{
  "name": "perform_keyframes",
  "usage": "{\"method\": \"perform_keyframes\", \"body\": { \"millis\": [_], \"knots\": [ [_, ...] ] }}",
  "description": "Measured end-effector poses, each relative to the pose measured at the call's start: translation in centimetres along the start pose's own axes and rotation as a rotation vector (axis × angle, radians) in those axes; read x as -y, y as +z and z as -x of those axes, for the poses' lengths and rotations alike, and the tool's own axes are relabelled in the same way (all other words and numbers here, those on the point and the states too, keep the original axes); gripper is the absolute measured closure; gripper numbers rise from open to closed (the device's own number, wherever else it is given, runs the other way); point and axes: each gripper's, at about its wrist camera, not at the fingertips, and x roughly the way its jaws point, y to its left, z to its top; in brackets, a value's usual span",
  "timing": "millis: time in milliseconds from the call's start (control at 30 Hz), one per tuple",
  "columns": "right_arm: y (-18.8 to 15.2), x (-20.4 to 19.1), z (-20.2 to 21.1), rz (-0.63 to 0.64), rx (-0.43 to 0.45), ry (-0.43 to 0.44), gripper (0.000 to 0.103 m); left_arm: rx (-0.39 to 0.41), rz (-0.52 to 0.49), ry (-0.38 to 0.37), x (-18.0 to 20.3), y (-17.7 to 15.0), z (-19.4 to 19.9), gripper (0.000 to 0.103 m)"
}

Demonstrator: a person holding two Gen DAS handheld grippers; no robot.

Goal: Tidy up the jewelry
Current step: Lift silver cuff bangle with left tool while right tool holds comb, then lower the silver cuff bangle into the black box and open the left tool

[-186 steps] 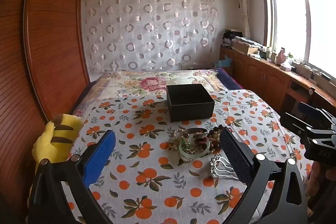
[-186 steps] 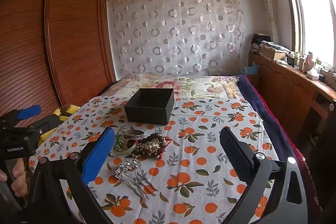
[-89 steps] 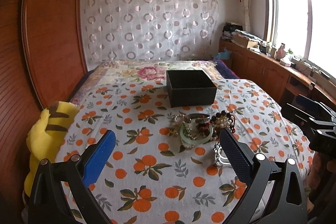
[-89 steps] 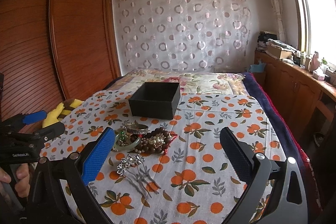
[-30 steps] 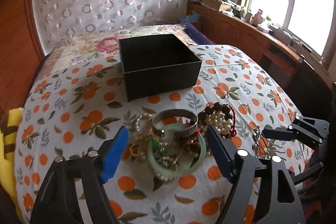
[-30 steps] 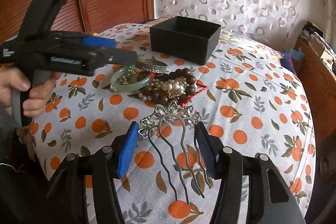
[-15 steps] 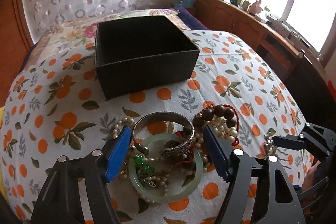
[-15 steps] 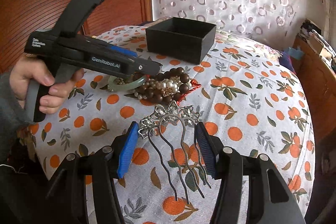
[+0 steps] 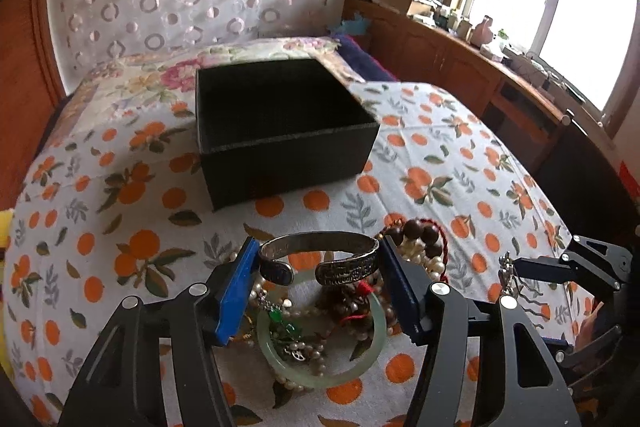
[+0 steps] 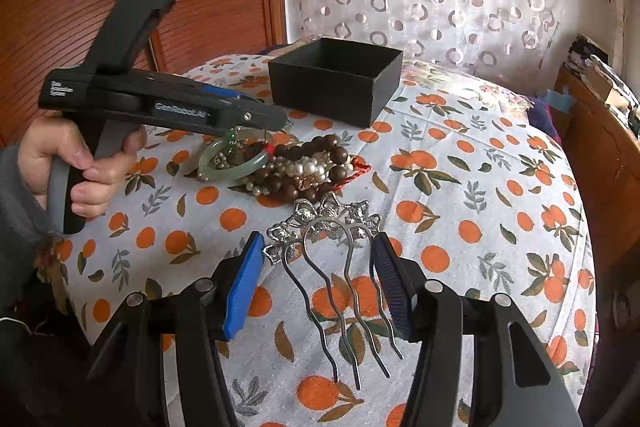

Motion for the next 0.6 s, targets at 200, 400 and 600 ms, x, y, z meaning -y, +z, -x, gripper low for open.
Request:
{"method": "perform_keyframes", "body": {
  "millis": [200, 400, 600],
  "knots": [
    [0.8, 0.8, -0.1, -0.006, 0.012, -0.003, 0.044, 0.053, -0.003, -0.004, 0.2, 1.1, 1.3, 0.045],
    [2.8, 2.4, -0.8, 0.004, 0.025, -0.018, 0.044, 0.096, -0.016, 0.008, -0.1, 4.2, 1.0, 0.045],
    [5.2, 4.8, -1.2, -0.022, 0.051, -0.024, 0.044, 0.1, -0.023, 0.04, -1.4, 7.9, -1.1, 0.045]
  ]
}}
